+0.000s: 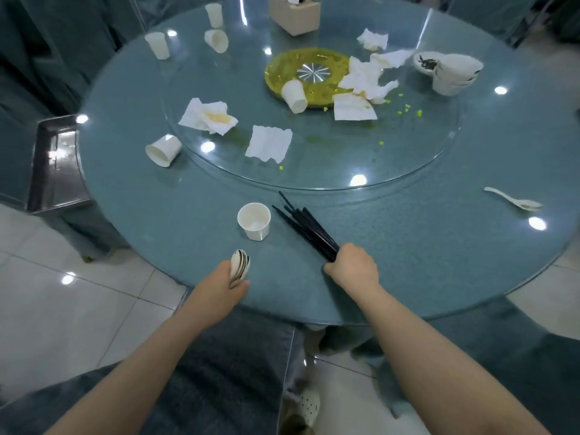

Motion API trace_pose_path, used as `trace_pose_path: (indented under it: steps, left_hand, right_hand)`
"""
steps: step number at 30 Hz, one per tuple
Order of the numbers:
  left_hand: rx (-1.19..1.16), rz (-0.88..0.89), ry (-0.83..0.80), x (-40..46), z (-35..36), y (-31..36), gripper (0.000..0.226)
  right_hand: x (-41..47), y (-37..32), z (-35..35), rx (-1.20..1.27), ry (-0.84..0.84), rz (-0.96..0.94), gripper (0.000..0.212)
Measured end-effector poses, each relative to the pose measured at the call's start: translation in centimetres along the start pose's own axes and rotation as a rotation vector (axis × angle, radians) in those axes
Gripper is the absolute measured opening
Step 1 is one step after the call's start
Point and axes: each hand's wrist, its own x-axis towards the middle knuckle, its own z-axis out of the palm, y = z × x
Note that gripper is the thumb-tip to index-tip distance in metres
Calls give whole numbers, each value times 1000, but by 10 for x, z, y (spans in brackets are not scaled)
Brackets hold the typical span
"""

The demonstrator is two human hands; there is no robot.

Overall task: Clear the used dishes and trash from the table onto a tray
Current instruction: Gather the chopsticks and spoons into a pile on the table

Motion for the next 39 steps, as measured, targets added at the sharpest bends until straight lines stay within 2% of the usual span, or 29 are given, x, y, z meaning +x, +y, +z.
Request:
trace_pose_path:
  steps: [2,5,10,13,19,23,33,39]
  left_hand:
    - [-13,-14,36,-10,0,2,23]
    - [-51,-45,70,-26,0,8,15]
    - [-105,-47,75,-51,-3,21,38]
    - [-111,-13,34,-63,-5,31,39]
    - [-227,74,-24,-99,-2,43,40]
    - [-369,97,-92,-136,6,50,27]
    - [-379,274,-303,-204,53,95,20]
    - [-242,461,-293,-230,83,155,20]
  right_hand:
    - [-2,5,0,-45,-7,-52,30]
    - [-4,8,-6,-95,-48,-103,29]
    - [-25,24,-12,-23,-96,-65,23]
    - [-44,40,-11,56,-68,-58,21]
    - [-103,64,-21,142,90,-68,21]
    - [-160,86,-27,62,229,-75,20]
    - [-301,183,-56,-197,431,-14,19]
    - [-349,251,-96,-174,578,76,13]
